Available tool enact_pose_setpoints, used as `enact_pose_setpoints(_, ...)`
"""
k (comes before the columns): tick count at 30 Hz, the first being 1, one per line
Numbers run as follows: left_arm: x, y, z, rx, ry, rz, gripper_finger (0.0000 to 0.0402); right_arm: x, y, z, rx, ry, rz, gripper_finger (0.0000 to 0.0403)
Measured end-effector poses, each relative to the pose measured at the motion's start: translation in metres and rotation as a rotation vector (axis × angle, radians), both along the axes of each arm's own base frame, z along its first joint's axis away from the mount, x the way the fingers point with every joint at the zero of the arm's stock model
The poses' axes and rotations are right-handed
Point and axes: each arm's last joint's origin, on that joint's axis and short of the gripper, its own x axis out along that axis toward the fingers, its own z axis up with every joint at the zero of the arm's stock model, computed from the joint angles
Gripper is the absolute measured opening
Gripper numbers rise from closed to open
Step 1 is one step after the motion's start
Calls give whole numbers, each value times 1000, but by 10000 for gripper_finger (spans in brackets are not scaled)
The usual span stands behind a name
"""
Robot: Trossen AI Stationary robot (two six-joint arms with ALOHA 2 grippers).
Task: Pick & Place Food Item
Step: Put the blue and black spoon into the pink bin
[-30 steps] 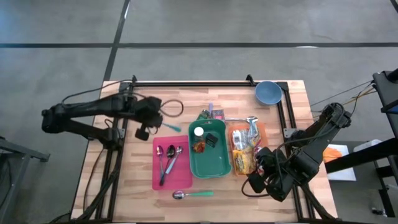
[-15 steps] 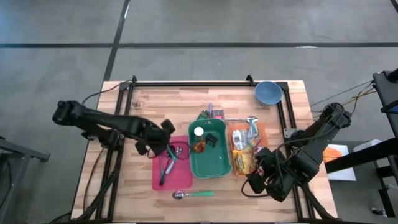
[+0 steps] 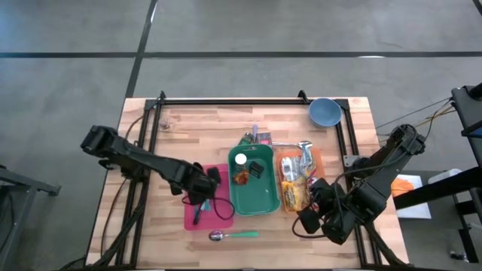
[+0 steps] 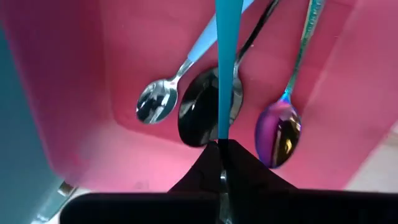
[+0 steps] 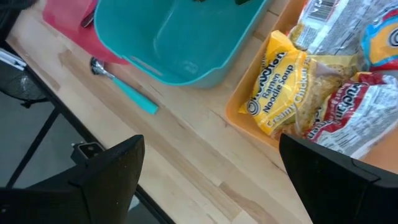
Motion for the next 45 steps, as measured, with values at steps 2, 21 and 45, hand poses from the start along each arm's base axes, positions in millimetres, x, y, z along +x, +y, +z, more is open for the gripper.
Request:
enact_pose_setpoints(2, 3, -1, -6, 4, 9, -1, 0, 0, 0, 0, 3, -3, -1, 369)
enact_pose_setpoints(21, 19, -10, -24, -72, 2, -166, 0, 1, 1, 0, 12, -12, -1, 369)
enact_pose_setpoints(45, 26, -17, -40, -142, -8, -191, 0, 3, 3, -2, 40, -34, -13, 369)
